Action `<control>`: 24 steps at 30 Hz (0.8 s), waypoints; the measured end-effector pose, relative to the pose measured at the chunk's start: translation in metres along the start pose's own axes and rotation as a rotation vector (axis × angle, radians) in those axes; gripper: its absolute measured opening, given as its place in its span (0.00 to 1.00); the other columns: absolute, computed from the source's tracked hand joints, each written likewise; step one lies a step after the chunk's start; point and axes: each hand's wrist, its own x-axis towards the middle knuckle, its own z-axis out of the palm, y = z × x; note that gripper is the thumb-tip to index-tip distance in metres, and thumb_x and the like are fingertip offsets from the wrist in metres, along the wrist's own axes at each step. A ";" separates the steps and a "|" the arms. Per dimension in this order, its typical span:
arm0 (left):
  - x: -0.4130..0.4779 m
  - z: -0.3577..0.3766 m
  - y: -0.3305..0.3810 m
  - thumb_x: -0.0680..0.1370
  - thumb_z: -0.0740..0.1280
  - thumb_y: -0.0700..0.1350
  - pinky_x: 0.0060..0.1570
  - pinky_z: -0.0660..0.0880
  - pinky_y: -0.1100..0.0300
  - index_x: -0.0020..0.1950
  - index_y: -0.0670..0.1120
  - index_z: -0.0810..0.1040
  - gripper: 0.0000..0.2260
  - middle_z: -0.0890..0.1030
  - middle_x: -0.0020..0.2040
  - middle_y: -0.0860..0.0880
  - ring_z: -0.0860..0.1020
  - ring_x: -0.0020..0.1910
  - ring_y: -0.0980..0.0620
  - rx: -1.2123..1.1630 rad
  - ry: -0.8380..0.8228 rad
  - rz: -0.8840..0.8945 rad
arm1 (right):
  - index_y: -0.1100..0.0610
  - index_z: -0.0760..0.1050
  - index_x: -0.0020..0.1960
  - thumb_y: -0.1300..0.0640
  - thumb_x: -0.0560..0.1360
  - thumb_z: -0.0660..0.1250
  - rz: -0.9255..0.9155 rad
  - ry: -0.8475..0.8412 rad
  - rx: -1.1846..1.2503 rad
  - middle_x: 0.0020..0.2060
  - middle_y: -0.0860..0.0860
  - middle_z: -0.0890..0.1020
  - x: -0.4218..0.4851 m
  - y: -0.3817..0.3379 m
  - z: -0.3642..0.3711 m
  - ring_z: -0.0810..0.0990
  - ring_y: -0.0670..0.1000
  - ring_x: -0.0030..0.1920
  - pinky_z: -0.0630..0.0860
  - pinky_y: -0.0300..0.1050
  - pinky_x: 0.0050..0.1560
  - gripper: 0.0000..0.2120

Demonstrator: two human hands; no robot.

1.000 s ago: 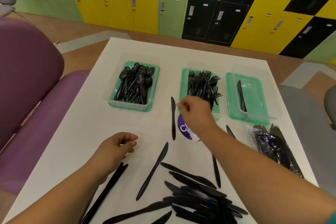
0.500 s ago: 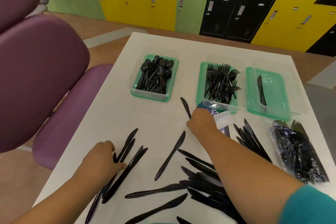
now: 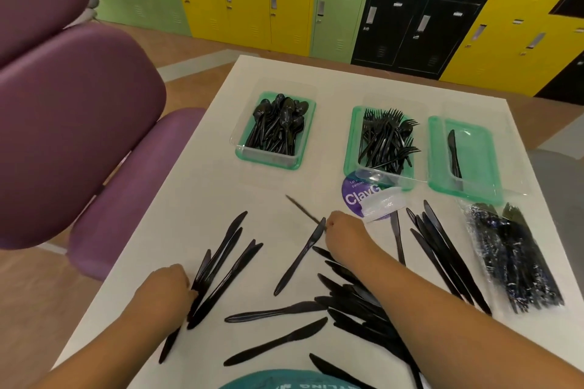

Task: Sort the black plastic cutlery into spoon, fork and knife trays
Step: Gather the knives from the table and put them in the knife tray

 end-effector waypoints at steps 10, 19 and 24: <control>0.006 0.002 -0.006 0.79 0.64 0.46 0.39 0.70 0.65 0.52 0.45 0.78 0.07 0.80 0.44 0.49 0.75 0.41 0.54 -0.137 0.047 0.032 | 0.62 0.76 0.57 0.45 0.75 0.66 -0.021 -0.117 -0.161 0.48 0.54 0.80 -0.017 -0.010 0.029 0.80 0.53 0.50 0.72 0.40 0.43 0.20; 0.000 -0.005 -0.018 0.75 0.70 0.43 0.29 0.66 0.66 0.41 0.44 0.76 0.05 0.78 0.35 0.50 0.74 0.34 0.55 -0.354 0.156 0.023 | 0.63 0.77 0.52 0.59 0.76 0.64 0.083 -0.036 -0.079 0.41 0.55 0.80 -0.013 -0.016 0.034 0.75 0.50 0.39 0.65 0.37 0.26 0.09; -0.013 0.006 -0.031 0.72 0.72 0.48 0.32 0.66 0.66 0.43 0.45 0.75 0.10 0.78 0.39 0.51 0.77 0.41 0.52 -0.331 0.041 -0.040 | 0.58 0.73 0.40 0.51 0.77 0.65 0.028 0.004 -0.043 0.32 0.48 0.73 -0.019 -0.010 0.035 0.70 0.45 0.30 0.63 0.35 0.26 0.12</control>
